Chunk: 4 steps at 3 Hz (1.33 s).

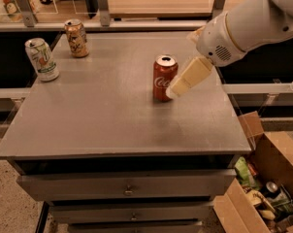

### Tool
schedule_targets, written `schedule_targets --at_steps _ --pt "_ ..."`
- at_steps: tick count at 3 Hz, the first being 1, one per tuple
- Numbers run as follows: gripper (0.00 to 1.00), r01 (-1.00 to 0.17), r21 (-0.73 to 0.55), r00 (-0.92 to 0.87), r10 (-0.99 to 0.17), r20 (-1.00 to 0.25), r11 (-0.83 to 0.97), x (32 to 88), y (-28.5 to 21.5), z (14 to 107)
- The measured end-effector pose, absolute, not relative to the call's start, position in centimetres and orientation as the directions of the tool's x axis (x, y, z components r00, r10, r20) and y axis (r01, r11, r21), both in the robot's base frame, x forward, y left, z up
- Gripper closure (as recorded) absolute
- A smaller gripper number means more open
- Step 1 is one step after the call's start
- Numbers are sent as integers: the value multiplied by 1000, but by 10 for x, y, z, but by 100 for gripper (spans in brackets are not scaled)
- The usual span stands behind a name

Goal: Move coke can near orange can

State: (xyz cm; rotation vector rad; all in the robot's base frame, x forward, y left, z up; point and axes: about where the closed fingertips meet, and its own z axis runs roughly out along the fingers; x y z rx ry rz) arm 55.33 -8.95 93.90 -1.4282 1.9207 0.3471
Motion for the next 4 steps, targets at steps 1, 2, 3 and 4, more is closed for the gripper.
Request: schedule_targets --at_steps 1,2,3,4 --pt "0 -929 -157 -140 -713 -687 335 573 -67 931" --pt "0 -942 -124 -143 -705 -695 313 586 -49 919" --pt "0 -951 -93 -147 -697 -702 294 594 -37 904" --pt "18 -959 -64 -149 -685 -713 276 596 -28 890"
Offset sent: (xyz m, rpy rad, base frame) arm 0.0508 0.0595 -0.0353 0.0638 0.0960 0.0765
